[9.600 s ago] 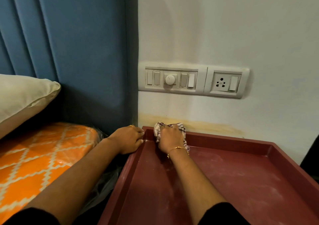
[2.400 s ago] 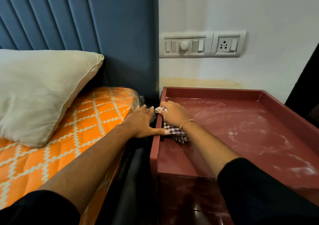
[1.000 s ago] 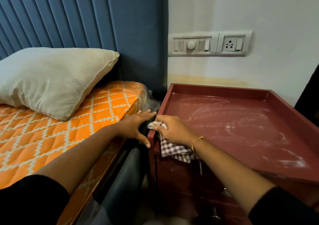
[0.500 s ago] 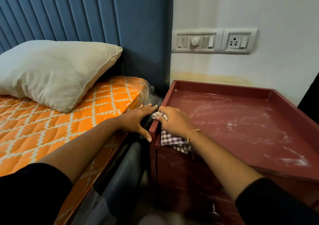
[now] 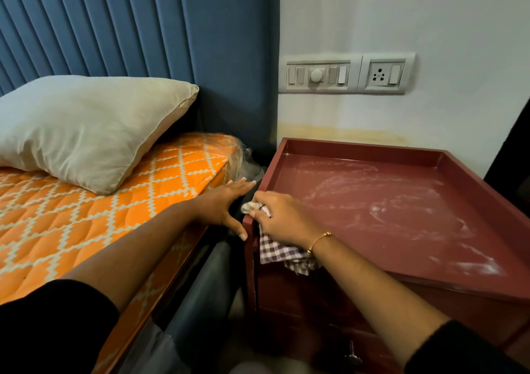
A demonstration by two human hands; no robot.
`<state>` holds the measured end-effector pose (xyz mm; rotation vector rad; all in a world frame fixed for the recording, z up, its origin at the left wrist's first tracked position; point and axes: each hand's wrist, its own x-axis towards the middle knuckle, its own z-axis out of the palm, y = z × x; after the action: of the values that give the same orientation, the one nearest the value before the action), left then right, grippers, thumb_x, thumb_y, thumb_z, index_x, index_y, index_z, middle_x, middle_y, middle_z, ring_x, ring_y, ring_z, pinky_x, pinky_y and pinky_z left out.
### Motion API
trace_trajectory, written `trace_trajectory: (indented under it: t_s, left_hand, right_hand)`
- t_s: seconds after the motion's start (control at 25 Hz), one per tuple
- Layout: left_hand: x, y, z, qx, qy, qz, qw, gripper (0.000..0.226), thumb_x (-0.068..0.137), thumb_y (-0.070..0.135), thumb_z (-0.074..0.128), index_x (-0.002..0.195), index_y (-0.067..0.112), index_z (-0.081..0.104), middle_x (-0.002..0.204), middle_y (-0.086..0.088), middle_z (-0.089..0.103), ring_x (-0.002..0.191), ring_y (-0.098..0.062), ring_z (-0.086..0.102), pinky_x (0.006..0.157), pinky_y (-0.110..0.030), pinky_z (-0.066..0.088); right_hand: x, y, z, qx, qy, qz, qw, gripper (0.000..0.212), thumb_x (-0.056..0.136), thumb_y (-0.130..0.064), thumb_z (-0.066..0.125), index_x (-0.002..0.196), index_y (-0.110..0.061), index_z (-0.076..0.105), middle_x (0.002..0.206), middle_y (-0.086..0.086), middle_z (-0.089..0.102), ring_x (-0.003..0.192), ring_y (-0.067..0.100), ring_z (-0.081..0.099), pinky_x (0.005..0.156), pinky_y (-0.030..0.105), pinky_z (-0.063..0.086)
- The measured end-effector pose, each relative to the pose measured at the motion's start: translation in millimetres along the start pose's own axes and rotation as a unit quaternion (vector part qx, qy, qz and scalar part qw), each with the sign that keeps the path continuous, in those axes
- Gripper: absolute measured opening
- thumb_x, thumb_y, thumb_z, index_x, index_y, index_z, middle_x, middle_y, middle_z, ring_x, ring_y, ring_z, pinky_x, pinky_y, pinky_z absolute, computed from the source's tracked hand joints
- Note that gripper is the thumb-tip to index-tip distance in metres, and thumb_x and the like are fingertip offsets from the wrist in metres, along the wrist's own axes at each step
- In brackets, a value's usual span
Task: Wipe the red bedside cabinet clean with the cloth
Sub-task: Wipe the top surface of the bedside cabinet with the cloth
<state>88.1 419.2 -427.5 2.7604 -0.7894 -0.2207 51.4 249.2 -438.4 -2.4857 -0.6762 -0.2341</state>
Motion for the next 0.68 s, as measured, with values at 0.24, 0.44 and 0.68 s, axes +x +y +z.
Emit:
trace_trajectory:
  t_s: [0.24, 0.44, 0.68]
  left_hand:
    - [-3.0, 12.1, -19.8, 0.011, -0.008, 0.041, 0.999, 0.146, 0.029, 0.094, 0.045, 0.149, 0.019, 0.009, 0.156, 0.006, 0.004, 0.133, 0.002, -0.005, 0.11, -0.022, 0.0]
    - [52.2, 77.3, -16.8, 0.006, 0.067, 0.086, 0.994, 0.091, 0.071, 0.067, 0.055, 0.145, 0.021, 0.029, 0.152, 0.0, 0.032, 0.139, -0.012, 0.03, 0.114, -0.023, 0.023]
    - [177.7, 135.6, 28.6, 0.099, 0.041, 0.085, 0.991, 0.059, 0.093, 0.048, 0.041, 0.14, 0.013, 0.037, 0.144, -0.009, 0.044, 0.131, -0.027, 0.042, 0.107, -0.04, 0.037]
  right_hand:
    - [-3.3, 31.1, -52.5, 0.132, 0.03, 0.111, 0.985, 0.025, 0.094, -0.032, 0.052, 0.11, -0.016, 0.06, 0.096, -0.001, 0.061, 0.084, 0.014, 0.055, 0.069, 0.026, 0.039]
    - [-19.9, 113.7, -120.5, 0.094, 0.164, 0.271, 0.944, 0.028, 0.094, -0.037, 0.049, 0.101, -0.017, 0.032, 0.095, 0.012, 0.056, 0.08, 0.026, 0.053, 0.07, 0.03, 0.038]
    - [-36.2, 230.2, -185.1, -0.214, 0.234, 0.372, 0.872, 0.022, 0.091, -0.017, 0.048, 0.112, -0.014, 0.053, 0.118, 0.023, 0.051, 0.111, 0.042, 0.047, 0.092, 0.041, 0.041]
